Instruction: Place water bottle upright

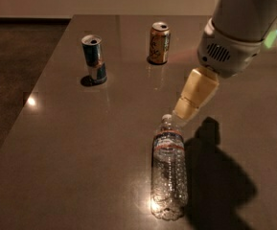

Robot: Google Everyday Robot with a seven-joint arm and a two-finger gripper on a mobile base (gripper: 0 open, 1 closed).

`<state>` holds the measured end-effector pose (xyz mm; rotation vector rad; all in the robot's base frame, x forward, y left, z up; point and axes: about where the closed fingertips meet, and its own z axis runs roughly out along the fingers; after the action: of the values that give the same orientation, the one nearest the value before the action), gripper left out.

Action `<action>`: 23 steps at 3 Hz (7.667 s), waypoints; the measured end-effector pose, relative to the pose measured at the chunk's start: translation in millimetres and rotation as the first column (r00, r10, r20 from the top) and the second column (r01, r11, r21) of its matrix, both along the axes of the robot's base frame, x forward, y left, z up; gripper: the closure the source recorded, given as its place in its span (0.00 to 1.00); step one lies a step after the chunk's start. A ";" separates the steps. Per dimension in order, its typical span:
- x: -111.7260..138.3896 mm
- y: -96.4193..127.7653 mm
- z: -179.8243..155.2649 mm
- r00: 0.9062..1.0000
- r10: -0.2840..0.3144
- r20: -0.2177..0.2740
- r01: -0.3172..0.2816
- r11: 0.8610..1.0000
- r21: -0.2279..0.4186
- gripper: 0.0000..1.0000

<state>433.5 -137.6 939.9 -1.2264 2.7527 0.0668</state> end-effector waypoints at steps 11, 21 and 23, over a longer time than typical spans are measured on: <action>-36.5 63.5 -95.0 0.681 -0.714 -0.162 0.669 0.697 -0.258 0.16; 6.2 75.1 60.6 0.944 -0.222 0.244 0.108 0.907 0.408 1.00; 3.8 78.5 55.6 0.947 -0.167 0.274 0.003 0.858 0.513 1.00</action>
Offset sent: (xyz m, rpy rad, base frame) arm -0.0425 0.0164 -0.0180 -0.0789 0.0105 -0.4137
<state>437.3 -59.1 995.5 -0.8771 2.2949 0.5116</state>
